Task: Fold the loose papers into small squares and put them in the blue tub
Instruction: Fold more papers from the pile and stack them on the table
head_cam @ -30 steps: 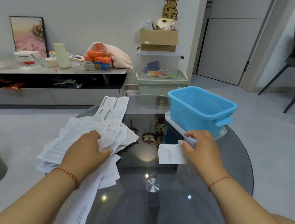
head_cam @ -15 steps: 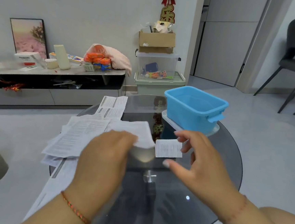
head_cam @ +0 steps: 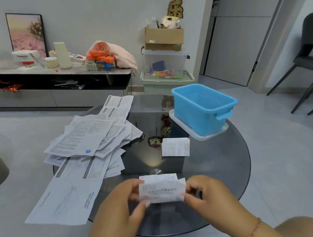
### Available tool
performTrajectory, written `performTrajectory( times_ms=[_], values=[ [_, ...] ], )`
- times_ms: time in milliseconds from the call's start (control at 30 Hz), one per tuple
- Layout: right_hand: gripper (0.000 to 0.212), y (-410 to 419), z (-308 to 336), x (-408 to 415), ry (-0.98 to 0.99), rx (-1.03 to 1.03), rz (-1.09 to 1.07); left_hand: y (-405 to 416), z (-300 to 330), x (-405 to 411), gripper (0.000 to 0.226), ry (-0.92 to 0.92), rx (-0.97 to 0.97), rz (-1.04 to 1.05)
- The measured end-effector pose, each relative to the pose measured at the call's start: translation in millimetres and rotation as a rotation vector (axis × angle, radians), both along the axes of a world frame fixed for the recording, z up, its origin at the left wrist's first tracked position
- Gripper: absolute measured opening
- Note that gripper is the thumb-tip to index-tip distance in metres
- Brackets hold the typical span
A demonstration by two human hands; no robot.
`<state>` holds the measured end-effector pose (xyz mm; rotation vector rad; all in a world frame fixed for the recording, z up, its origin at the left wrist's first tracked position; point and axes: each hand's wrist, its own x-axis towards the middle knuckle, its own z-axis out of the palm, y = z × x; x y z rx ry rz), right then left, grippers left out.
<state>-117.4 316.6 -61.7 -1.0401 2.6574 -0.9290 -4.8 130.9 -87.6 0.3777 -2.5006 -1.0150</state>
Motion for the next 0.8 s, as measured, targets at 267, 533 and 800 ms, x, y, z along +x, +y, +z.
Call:
performTrajectory(
  times_ms=[267, 533, 800],
  values=[
    [0.030, -17, -8, -1, -0.116, -0.062, -0.169, 5, 5, -10, 0.034, -0.030, 0.024, 0.144],
    [0.030, -23, -7, 0, -0.036, 0.084, -0.167, 4, -1, -12, 0.046, 0.012, -0.088, 0.030],
    [0.011, -24, -2, -1, 0.138, 0.101, -0.066, -8, -23, -17, 0.020, 0.253, -0.594, -0.123]
  ],
)
